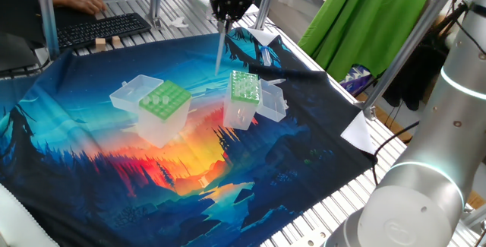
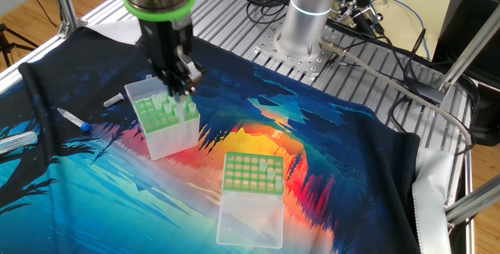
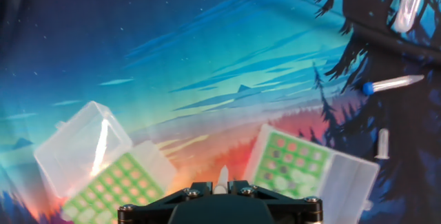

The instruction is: Transfer all large pipette tips from one holder to another

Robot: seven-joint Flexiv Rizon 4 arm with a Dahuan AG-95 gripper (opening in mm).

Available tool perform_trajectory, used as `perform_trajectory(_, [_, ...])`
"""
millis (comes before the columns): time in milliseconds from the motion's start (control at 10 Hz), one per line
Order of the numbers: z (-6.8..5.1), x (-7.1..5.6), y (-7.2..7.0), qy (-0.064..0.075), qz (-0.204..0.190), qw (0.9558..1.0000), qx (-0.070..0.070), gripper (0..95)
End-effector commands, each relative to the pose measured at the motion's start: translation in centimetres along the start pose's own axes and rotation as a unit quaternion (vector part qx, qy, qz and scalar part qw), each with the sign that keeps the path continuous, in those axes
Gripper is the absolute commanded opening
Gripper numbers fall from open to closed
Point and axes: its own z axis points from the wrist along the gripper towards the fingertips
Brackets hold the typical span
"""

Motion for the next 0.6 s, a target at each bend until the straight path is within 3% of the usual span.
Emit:
perform_trajectory(100, [0.2,0.3,-1.2,-0.002,-0.006,1.0000,-0.001,0.0])
perform_trajectory(600, [0.9,0.9,-4.7,-0.009,-0.036,0.9993,-0.006,0.0])
